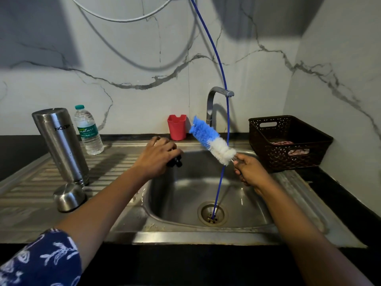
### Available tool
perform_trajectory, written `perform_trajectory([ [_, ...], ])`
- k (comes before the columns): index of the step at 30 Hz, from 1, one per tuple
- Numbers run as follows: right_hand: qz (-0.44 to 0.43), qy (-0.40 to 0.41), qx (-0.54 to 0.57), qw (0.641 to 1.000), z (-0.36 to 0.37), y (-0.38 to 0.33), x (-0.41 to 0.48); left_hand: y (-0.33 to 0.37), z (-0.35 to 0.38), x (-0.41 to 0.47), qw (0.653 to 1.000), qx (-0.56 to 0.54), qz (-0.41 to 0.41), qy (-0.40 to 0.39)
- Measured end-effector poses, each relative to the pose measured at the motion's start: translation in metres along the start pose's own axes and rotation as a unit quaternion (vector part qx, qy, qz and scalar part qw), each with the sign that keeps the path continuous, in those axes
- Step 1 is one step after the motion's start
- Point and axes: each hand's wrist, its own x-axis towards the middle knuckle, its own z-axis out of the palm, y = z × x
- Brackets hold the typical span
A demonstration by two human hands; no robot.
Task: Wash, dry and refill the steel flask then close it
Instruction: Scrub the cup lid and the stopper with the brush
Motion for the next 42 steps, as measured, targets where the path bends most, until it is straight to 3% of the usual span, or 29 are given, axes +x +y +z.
perform_trajectory([
  [2,-0.010,0.007,-0.002,1.000,0.000,-0.001,0.000,-0.003,-0.001,0.004,0.992,0.039,0.059,0.107],
  [5,-0.012,0.015,-0.002,1.000,-0.002,0.002,0.002,-0.008,0.002,0.010,0.961,0.138,0.156,0.183],
  [8,-0.013,0.015,-0.016,1.000,-0.004,0.005,0.004,-0.010,0.000,0.011,0.960,0.130,0.138,0.205],
  [10,-0.013,0.018,-0.030,0.999,-0.005,0.005,0.004,-0.009,-0.001,0.009,0.965,0.124,0.164,0.161],
  [12,-0.009,0.015,-0.040,0.999,-0.006,0.005,0.004,-0.007,-0.007,0.008,0.994,0.005,0.026,0.102],
  [13,-0.007,0.013,-0.043,0.999,-0.007,0.005,0.004,-0.007,-0.009,0.007,0.986,-0.116,-0.084,0.083],
  [14,-0.006,0.011,-0.047,0.999,-0.007,0.005,0.003,-0.007,-0.012,0.005,0.944,-0.265,-0.188,0.064],
  [16,-0.003,0.007,-0.060,0.998,-0.006,0.005,0.002,-0.011,-0.014,-0.004,0.790,-0.519,-0.327,0.003],
  [18,0.000,0.005,-0.067,0.998,-0.005,0.004,0.001,-0.015,-0.011,-0.018,0.741,-0.570,-0.354,-0.009],
  [21,-0.001,0.005,-0.079,0.997,-0.003,0.003,-0.003,-0.023,-0.022,-0.044,0.689,-0.602,-0.400,0.045],
  [26,-0.003,0.005,-0.100,0.995,0.006,0.006,-0.003,-0.061,-0.031,-0.122,0.686,-0.593,-0.419,0.048],
  [31,-0.006,-0.009,-0.127,0.992,0.017,0.012,-0.001,-0.071,-0.031,-0.194,0.720,-0.562,-0.405,-0.045],
  [39,0.018,-0.015,-0.147,0.989,0.023,0.011,-0.010,-0.067,-0.017,-0.223,0.736,-0.548,-0.385,-0.096],
  [42,0.021,-0.018,-0.145,0.989,0.024,0.005,-0.016,-0.069,-0.019,-0.221,0.765,-0.503,-0.388,-0.108],
])
